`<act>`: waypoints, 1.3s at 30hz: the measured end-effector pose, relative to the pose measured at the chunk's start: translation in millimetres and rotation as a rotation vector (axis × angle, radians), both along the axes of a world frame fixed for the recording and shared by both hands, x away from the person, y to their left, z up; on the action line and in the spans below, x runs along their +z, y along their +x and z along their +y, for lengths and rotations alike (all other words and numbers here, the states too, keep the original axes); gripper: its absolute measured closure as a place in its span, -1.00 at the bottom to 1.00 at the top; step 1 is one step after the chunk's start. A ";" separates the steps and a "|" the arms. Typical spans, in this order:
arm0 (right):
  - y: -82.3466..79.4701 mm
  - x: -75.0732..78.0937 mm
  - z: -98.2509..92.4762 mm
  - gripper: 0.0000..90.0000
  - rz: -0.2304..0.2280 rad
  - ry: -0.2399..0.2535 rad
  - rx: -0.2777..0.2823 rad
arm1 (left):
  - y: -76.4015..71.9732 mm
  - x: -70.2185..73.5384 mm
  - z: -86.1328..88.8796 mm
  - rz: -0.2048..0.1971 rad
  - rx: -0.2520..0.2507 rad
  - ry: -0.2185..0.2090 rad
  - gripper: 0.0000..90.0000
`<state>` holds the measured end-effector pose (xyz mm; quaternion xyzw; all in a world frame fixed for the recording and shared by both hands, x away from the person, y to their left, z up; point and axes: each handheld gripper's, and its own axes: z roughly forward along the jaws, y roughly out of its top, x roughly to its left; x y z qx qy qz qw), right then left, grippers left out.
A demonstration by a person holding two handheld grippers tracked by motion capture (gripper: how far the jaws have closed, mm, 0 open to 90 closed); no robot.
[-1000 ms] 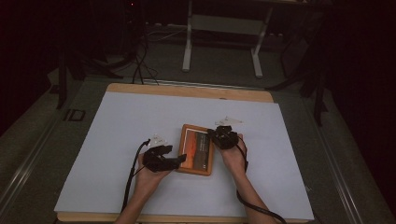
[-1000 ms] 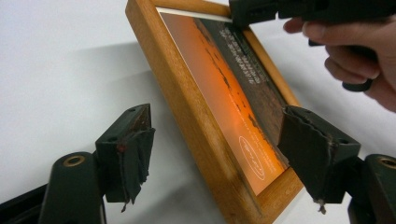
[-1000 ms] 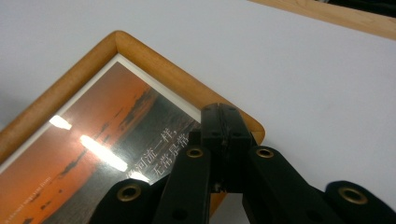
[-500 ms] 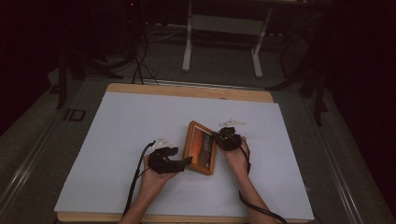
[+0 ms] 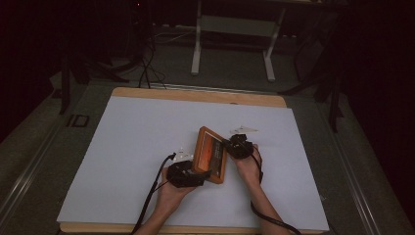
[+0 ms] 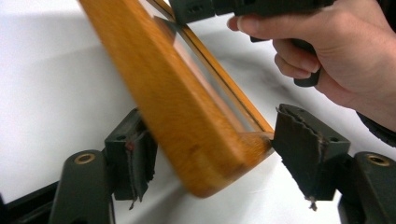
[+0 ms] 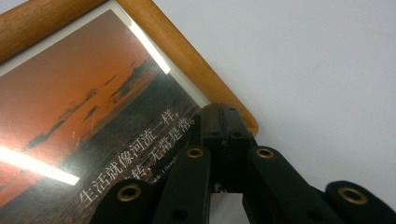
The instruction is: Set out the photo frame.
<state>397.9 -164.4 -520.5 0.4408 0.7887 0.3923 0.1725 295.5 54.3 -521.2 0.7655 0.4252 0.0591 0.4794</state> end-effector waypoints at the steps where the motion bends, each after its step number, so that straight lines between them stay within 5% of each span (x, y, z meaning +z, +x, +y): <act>1: -0.3 0.0 0.0 1.00 0.000 -0.001 -0.001 | 0.2 0.1 -1.3 -0.001 0.000 0.001 -0.24; 10: -0.3 0.2 -0.2 1.00 0.002 -0.001 0.003 | 2.9 0.5 -2.3 0.032 0.027 -0.025 -0.10; 23: 0.9 2.0 -6.4 0.99 0.004 -0.005 0.018 | 6.0 4.3 -4.1 0.059 -0.001 -0.040 0.08; 39: -13.2 33.2 -49.8 0.88 -0.053 -0.005 0.056 | 2.6 14.9 -18.9 0.015 -0.020 -0.003 0.32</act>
